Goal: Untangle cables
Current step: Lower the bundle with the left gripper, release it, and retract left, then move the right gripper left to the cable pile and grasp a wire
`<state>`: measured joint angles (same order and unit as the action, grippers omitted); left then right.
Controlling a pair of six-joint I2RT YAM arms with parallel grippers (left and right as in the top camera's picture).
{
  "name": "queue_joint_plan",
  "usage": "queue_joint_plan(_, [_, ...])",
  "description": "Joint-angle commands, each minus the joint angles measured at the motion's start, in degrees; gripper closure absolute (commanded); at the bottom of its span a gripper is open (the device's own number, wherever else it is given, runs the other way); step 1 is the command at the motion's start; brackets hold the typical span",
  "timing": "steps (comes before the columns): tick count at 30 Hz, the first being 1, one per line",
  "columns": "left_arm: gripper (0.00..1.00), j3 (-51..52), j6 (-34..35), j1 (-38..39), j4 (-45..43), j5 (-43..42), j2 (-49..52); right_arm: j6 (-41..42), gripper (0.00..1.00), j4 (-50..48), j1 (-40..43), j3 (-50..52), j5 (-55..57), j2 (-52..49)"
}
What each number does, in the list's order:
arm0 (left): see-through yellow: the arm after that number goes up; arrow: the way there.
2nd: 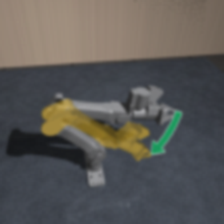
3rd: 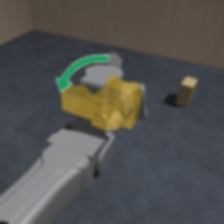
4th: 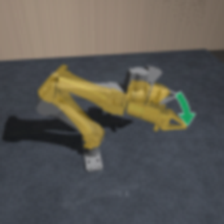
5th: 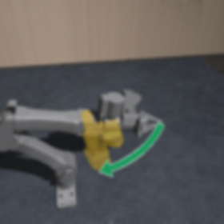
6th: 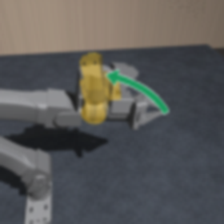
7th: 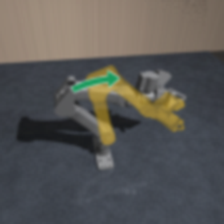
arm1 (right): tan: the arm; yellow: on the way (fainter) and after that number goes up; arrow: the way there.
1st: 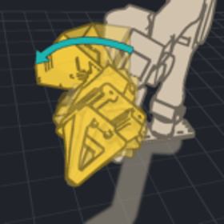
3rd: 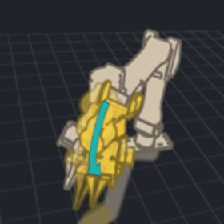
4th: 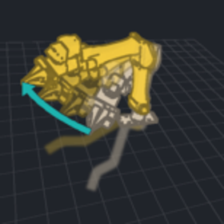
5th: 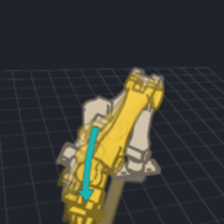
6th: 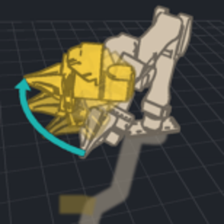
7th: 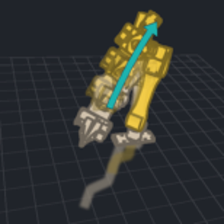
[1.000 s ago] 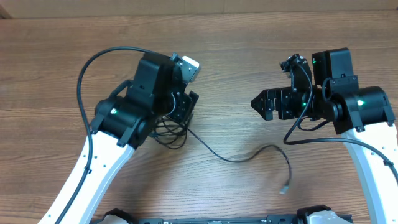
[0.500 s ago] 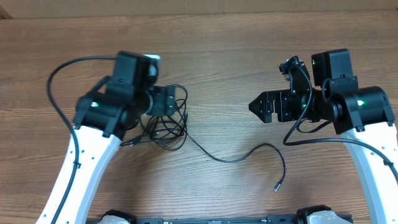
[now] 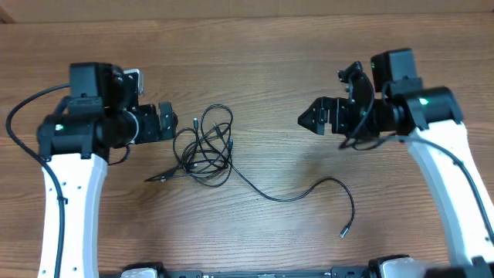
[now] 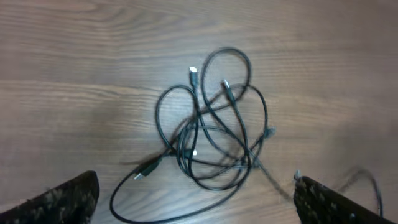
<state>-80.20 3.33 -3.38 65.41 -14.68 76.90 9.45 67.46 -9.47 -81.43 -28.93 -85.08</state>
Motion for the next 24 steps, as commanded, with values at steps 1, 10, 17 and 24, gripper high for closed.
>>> queue_joint_plan(1, [0.01,-0.6,-14.7,-1.7,0.9,-9.3,-0.3,1.0,0.0,-2.0,-1.6,-1.5,-2.8,-3.9])
queue_joint_plan(10, [0.02,-0.6,-14.9,-3.3,0.5,-8.9,-0.3,5.9,0.0,-12.4,-11.2,-1.5,-4.0,-10.4])
queue_joint_plan(17, [0.02,-0.6,-11.7,-12.2,1.5,-10.5,-0.3,9.0,0.0,-18.9,-17.7,-1.5,-4.0,-17.6])
queue_joint_plan(24, [0.0,-0.6,-11.7,-13.1,3.8,-10.4,-0.3,12.0,0.0,-27.3,-19.5,-1.5,-3.8,-23.1])
